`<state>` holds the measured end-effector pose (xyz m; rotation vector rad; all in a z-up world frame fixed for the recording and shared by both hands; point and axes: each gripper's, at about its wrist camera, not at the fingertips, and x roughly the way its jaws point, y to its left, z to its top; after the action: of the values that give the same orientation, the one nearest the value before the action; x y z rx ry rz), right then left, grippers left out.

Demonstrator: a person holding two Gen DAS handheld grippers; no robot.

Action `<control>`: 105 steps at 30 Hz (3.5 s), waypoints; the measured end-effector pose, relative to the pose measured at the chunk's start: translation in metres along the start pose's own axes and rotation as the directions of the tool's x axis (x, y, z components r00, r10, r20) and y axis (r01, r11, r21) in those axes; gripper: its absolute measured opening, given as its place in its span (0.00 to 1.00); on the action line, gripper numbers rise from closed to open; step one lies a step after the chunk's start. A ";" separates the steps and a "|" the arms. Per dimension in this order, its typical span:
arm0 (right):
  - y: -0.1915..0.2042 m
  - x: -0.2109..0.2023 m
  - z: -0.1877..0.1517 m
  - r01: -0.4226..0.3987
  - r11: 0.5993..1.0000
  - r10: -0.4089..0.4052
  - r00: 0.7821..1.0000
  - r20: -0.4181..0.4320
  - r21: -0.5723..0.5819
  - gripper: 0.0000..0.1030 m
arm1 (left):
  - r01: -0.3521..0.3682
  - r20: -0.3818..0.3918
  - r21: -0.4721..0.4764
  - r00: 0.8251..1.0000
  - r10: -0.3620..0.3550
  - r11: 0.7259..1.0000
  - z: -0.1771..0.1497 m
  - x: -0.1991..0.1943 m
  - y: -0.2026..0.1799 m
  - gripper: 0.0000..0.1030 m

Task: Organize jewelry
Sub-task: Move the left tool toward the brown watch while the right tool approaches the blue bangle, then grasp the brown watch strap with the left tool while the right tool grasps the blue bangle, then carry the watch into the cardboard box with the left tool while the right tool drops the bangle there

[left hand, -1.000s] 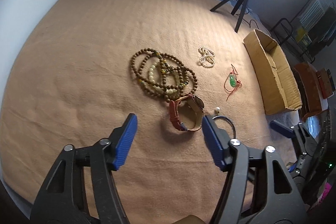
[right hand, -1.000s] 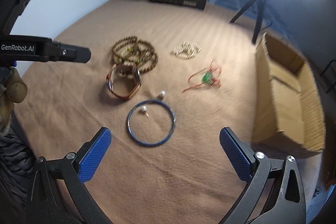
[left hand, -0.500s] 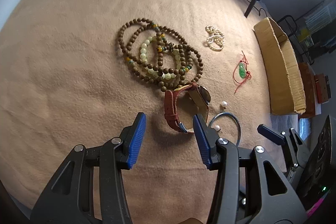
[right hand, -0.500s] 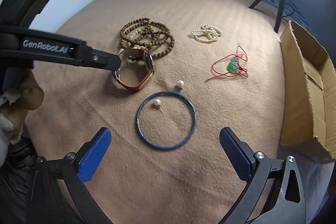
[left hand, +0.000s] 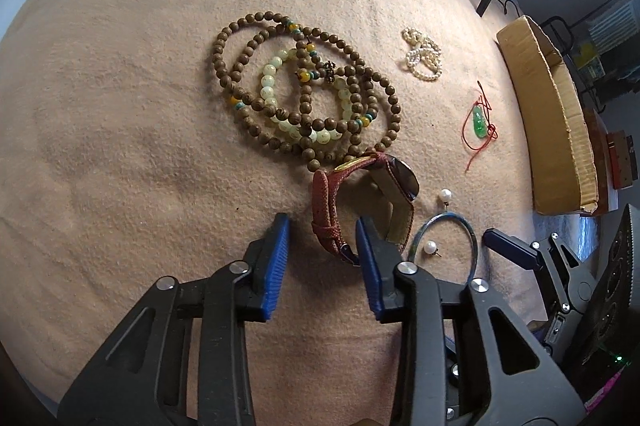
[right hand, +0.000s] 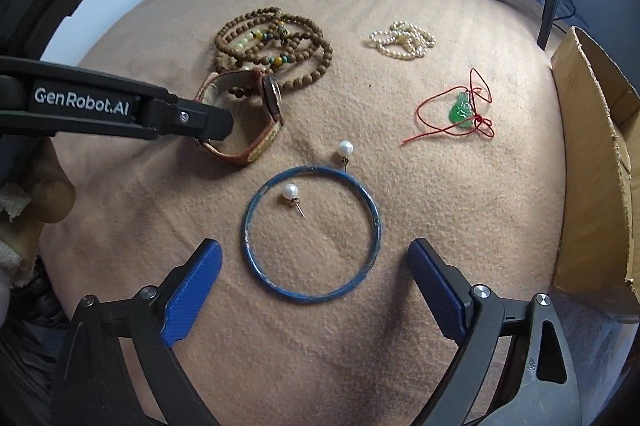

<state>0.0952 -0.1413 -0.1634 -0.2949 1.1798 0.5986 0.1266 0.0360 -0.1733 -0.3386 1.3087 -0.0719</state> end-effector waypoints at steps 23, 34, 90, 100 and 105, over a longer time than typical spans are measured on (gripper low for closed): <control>-0.010 -0.017 0.002 -0.011 0.999 0.009 0.999 0.048 0.033 0.67 | 0.005 0.051 -0.007 0.999 -0.004 1.000 -0.002 -0.017 0.010 0.11; -0.012 -0.050 0.004 0.009 0.999 -0.016 0.991 0.137 0.045 0.66 | 0.054 0.110 0.006 0.992 -0.055 0.999 0.004 -0.041 -0.001 0.11; -0.250 -0.127 -0.014 0.124 0.845 -0.277 0.934 0.227 0.520 0.67 | 0.295 0.074 0.290 0.942 -0.329 0.910 0.031 0.003 -0.242 0.11; -0.249 -0.126 -0.014 0.143 0.836 -0.295 0.931 0.214 0.529 0.70 | 0.296 0.053 0.293 0.944 -0.325 0.909 0.032 0.006 -0.242 0.24; -0.252 -0.128 -0.017 0.148 0.827 -0.305 0.928 0.213 0.542 0.70 | 0.274 0.072 0.306 0.948 -0.309 0.912 0.030 0.002 -0.239 0.24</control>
<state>0.1961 -0.3905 -0.0733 0.1149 0.9545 0.0869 0.1888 -0.1852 -0.1001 -0.2776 1.1016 -0.4881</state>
